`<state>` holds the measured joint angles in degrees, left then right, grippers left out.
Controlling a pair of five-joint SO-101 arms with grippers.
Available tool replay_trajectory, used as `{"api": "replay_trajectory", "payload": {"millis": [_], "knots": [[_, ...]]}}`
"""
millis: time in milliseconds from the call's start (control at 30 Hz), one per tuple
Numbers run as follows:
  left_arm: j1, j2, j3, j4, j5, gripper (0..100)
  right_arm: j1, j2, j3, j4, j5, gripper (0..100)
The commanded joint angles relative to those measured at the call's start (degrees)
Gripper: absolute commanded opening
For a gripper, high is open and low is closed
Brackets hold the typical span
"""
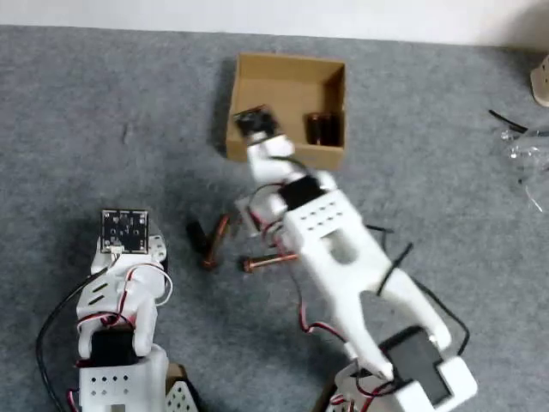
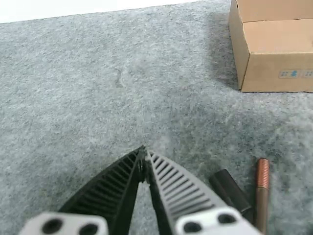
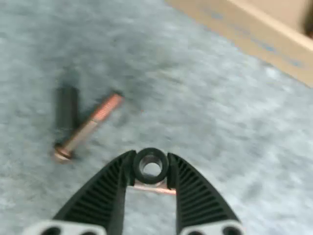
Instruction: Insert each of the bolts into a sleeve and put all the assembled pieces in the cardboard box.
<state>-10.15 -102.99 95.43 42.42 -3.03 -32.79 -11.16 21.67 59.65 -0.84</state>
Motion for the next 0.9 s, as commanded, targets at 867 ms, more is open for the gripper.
{"api": "replay_trajectory", "payload": {"millis": [867], "knots": [[0.13,-0.4,-0.92,-1.49,0.26,1,23.6,7.52,17.27,-7.16,16.62,0.6]]}}
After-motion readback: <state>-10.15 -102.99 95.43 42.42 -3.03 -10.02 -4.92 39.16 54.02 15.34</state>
